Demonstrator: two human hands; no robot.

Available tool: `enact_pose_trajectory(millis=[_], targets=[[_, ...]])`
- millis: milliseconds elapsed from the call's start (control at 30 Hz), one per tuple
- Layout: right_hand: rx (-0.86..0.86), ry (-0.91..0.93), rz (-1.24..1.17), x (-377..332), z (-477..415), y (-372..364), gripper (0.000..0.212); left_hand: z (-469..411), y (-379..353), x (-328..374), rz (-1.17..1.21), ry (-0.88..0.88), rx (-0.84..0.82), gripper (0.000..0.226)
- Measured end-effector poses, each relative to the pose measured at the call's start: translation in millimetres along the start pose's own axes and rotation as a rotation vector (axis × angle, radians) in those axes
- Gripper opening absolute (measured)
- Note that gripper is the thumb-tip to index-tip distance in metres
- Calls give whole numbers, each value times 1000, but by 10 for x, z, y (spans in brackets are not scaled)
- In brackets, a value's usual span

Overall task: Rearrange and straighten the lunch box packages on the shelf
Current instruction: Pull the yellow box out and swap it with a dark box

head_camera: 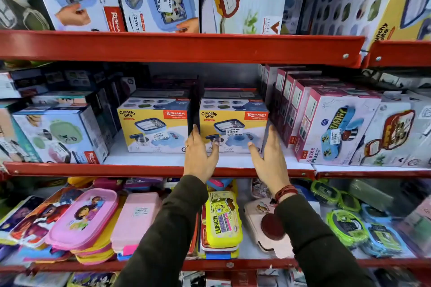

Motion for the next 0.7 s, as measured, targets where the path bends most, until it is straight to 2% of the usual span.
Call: enact_pose_trajectory(millis=[133, 200, 400, 567, 700], targets=[[-127, -60, -52, 241, -159, -1, 69, -49, -4, -75, -42, 46, -98, 88], [-117, -61, -95, 168, -76, 111, 68, -26, 37, -97, -33, 38, -94, 93], [-119, 31, -191, 264, 77, 266, 95, 120, 247, -168, -3, -107, -69, 105], [-55, 82, -289, 292, 116, 327, 87, 210, 393, -154, 73, -221, -95, 95], [-5, 64, -449, 257, 140, 411, 73, 211, 467, -115, 246, -166, -64, 62]])
Point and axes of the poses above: each hand's wrist, its own z-axis away from the middle knuckle, its own y-axis out of the back of the hand, x = y × z, the point moved 2 cm from there along -z, towards the middle knuckle, and after that the axes turned 6 degrees about -y, right-handed, at the moved point
